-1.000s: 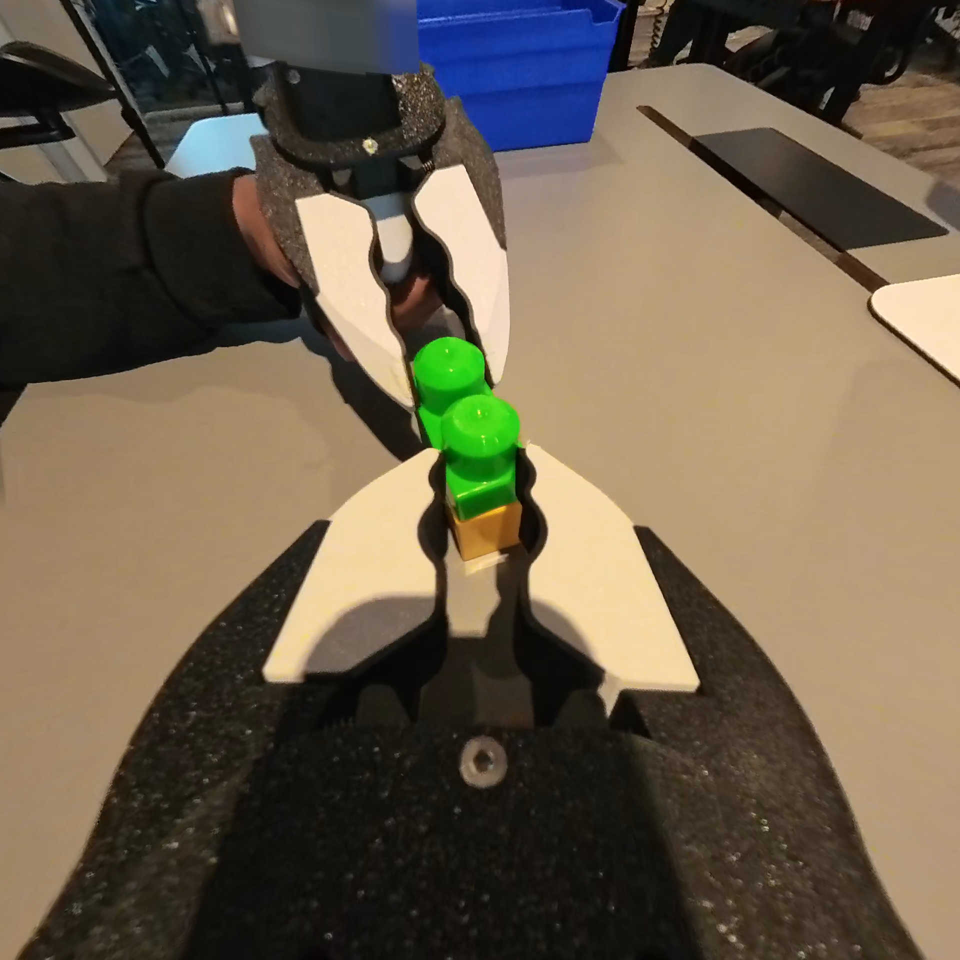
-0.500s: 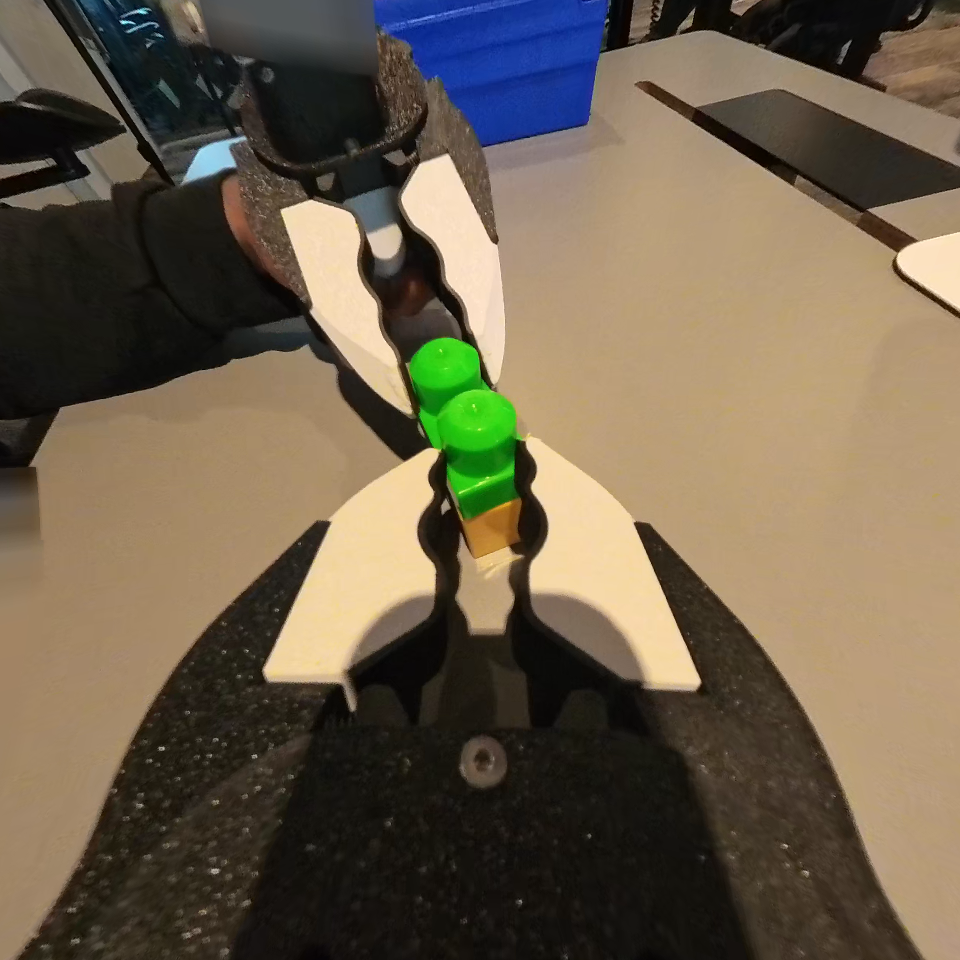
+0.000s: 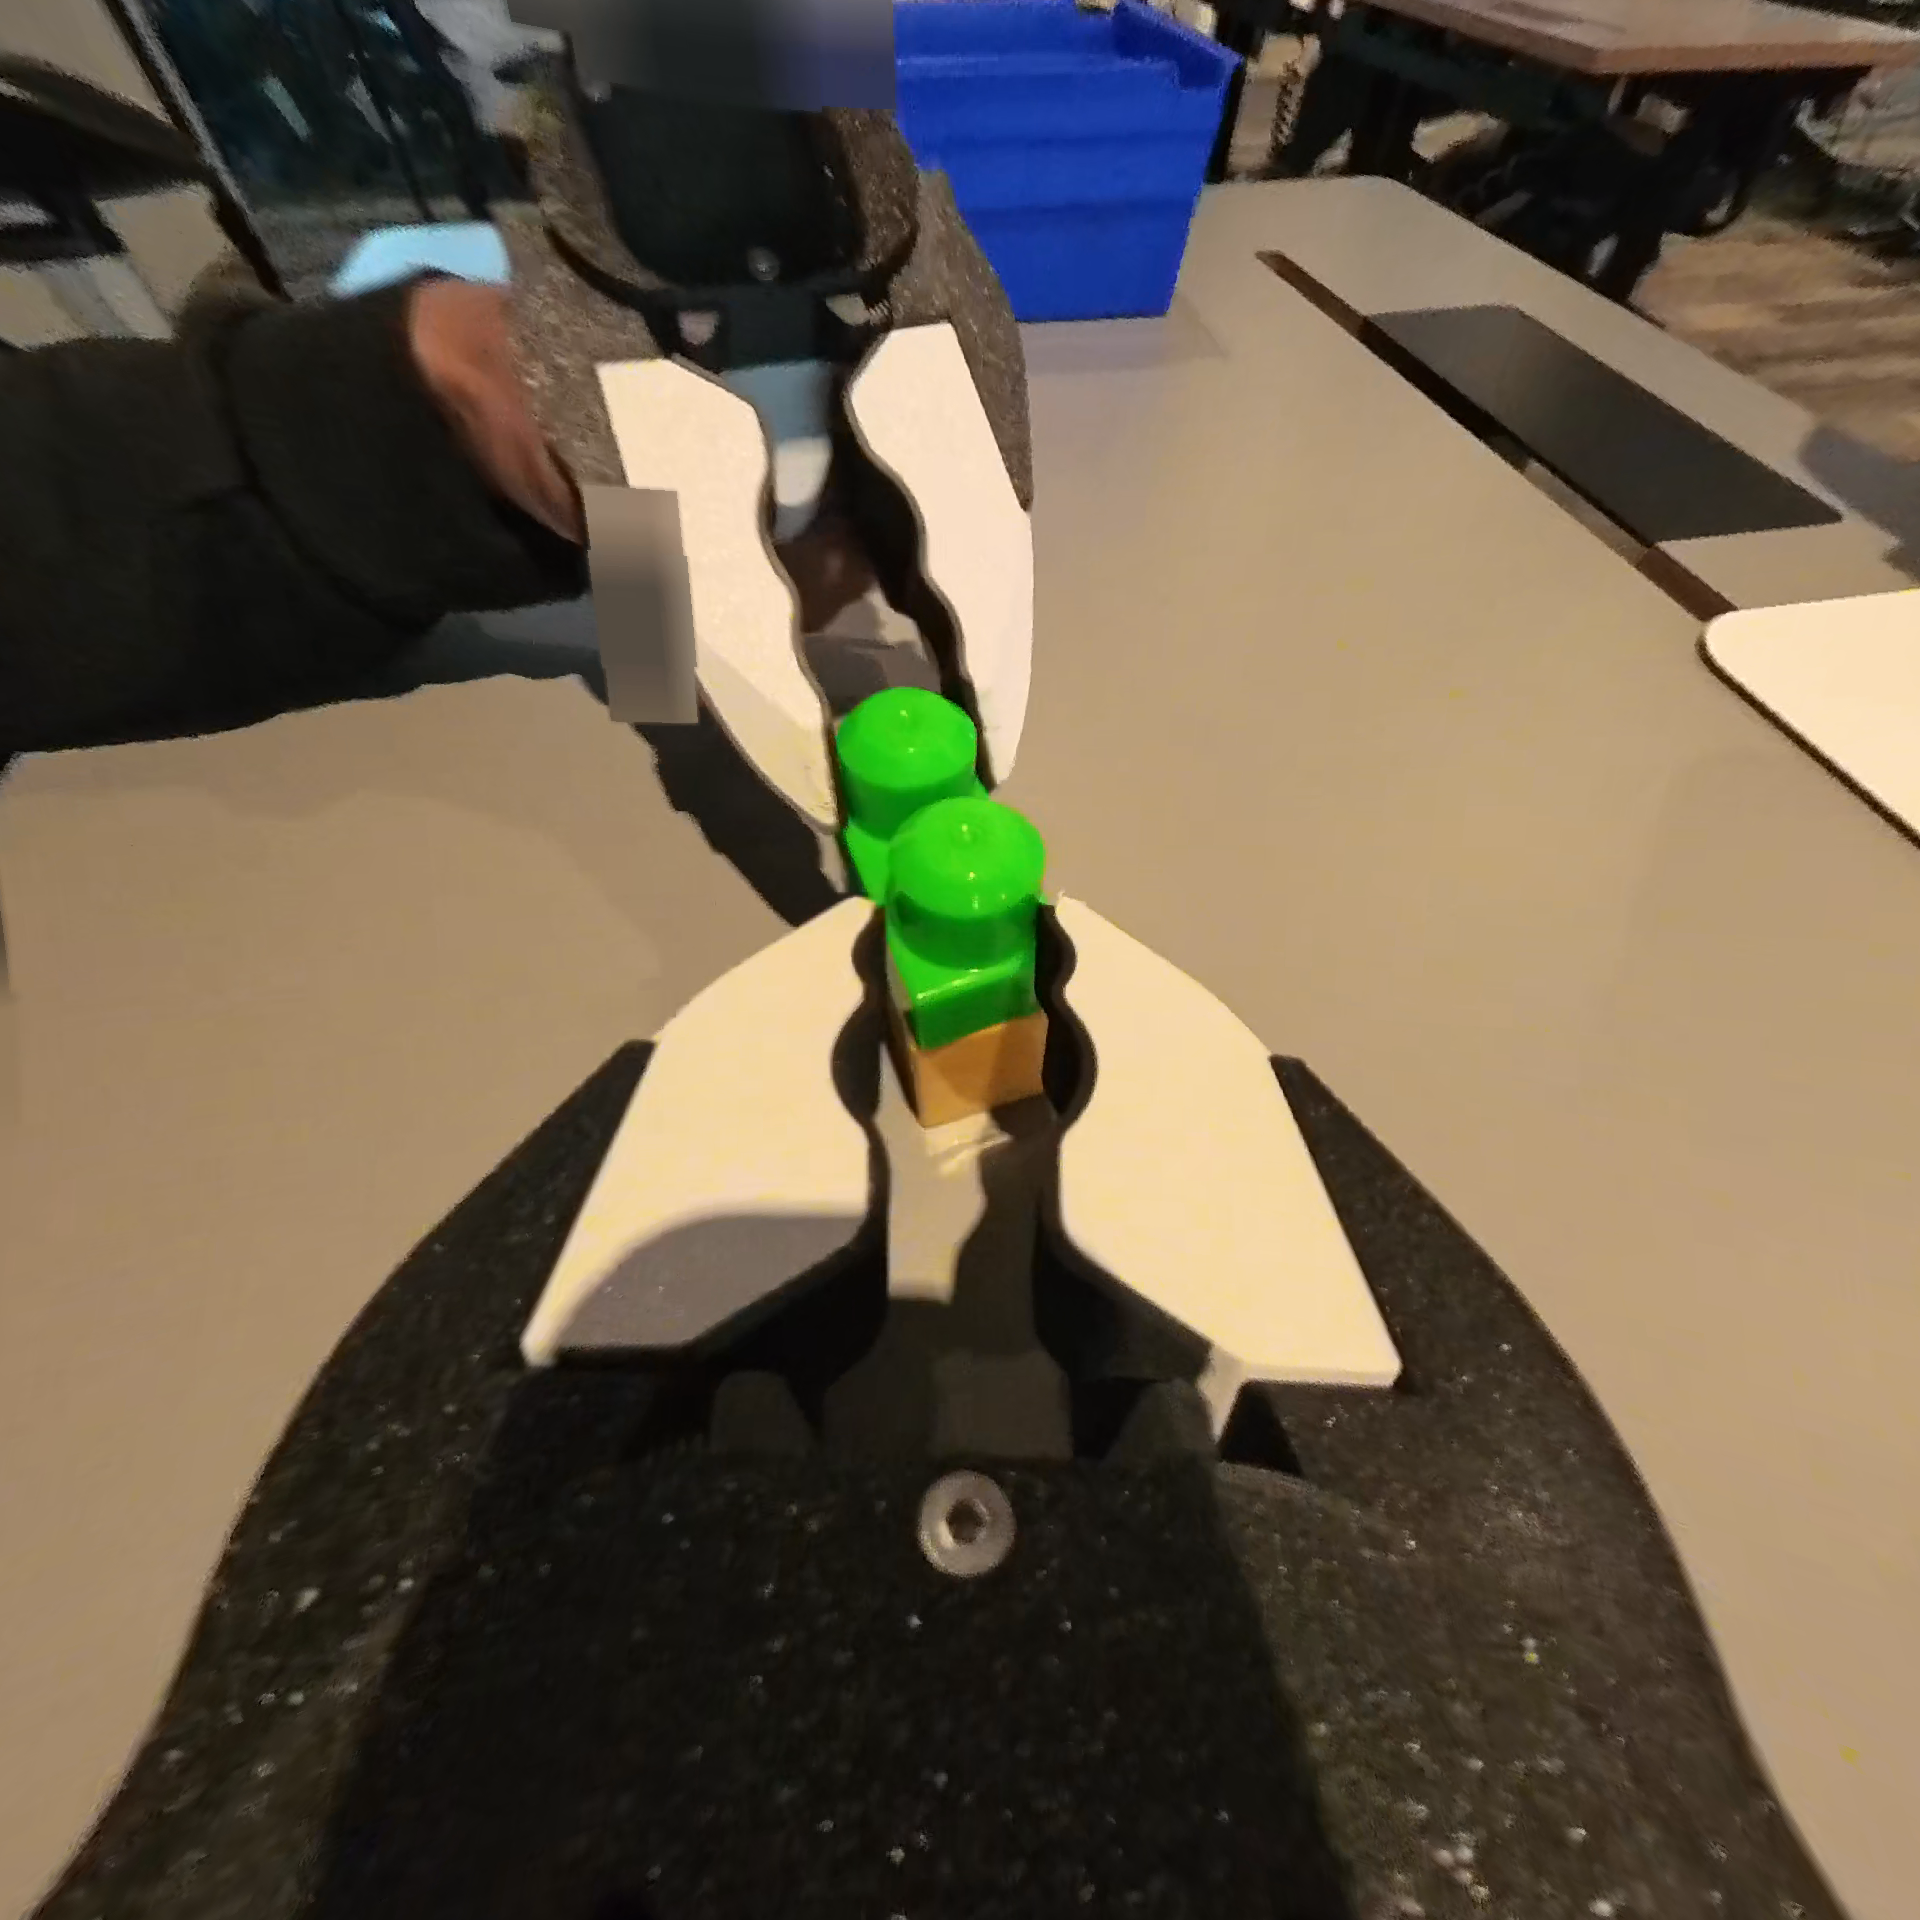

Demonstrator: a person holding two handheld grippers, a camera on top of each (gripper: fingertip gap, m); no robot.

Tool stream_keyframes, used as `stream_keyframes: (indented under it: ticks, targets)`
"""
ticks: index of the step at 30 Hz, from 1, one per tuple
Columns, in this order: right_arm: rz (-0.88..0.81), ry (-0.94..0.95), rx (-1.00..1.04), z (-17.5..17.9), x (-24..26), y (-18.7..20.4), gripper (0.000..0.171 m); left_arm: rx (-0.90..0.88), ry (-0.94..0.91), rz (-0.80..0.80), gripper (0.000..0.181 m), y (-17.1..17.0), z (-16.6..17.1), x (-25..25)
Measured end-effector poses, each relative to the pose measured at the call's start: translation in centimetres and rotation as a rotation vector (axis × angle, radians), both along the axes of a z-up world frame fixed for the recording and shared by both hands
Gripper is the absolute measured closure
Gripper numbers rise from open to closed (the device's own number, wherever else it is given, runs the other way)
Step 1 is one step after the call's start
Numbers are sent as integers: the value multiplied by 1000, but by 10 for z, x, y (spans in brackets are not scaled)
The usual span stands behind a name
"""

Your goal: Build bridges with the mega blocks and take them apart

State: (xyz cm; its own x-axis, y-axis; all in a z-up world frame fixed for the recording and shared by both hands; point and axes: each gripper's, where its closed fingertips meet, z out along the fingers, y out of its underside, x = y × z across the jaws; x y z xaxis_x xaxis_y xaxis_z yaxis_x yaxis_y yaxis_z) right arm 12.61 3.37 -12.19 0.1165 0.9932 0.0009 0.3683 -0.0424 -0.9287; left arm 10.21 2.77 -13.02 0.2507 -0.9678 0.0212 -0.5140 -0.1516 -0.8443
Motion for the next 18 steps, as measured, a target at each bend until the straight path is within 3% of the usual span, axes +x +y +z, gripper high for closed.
stream_keyframes:
  ticks: [9, 18]
  targets:
    - [81, 79, -66, 7, 6, -6, 136, -2, -86, -72, 150, -2, 1, 2]
    - [50, 33, -64, 1, 4, -1, 145, 49, 2, -87, 145, -2, -11, 4]
